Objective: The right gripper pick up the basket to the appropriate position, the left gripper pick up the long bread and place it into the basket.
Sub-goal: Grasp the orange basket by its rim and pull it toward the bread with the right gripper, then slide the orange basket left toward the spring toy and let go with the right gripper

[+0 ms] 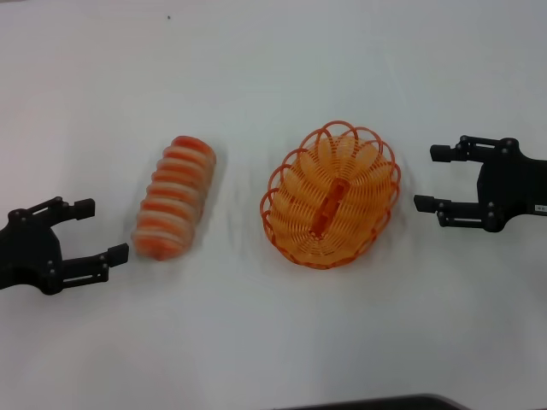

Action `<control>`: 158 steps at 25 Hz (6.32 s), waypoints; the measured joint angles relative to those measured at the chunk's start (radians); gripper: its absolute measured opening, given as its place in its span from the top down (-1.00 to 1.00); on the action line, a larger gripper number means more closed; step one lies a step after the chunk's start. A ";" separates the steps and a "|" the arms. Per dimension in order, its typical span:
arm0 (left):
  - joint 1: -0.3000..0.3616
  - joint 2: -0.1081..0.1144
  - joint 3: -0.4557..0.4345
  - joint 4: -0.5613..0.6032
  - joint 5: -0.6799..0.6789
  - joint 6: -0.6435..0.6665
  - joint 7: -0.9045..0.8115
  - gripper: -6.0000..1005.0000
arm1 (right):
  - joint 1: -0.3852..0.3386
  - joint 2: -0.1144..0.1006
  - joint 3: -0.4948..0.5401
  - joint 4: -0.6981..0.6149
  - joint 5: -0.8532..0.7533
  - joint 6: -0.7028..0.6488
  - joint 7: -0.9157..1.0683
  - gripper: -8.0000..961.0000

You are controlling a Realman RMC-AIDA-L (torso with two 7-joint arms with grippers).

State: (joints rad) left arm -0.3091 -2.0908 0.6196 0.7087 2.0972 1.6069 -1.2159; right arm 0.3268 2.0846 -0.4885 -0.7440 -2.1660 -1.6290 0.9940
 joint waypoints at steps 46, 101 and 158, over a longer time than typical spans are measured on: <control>-0.002 -0.021 0.000 0.000 0.000 0.019 -0.003 -0.80 | 0.495 0.003 -0.485 -0.200 -0.512 0.138 1.298 -0.60; -0.007 -0.038 -0.012 0.008 -0.010 0.013 -0.010 -0.80 | 0.377 -0.082 -0.166 -0.063 -0.304 0.074 1.447 0.83; -0.009 -0.035 -0.012 0.019 -0.007 0.002 -0.010 -0.80 | 0.239 -0.075 -0.063 0.051 -0.132 0.130 1.564 -0.35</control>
State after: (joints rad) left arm -0.3178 -2.1262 0.6075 0.7280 2.0899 1.6091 -1.2257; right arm 0.5659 2.0096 -0.5517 -0.6929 -2.2977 -1.4986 2.5579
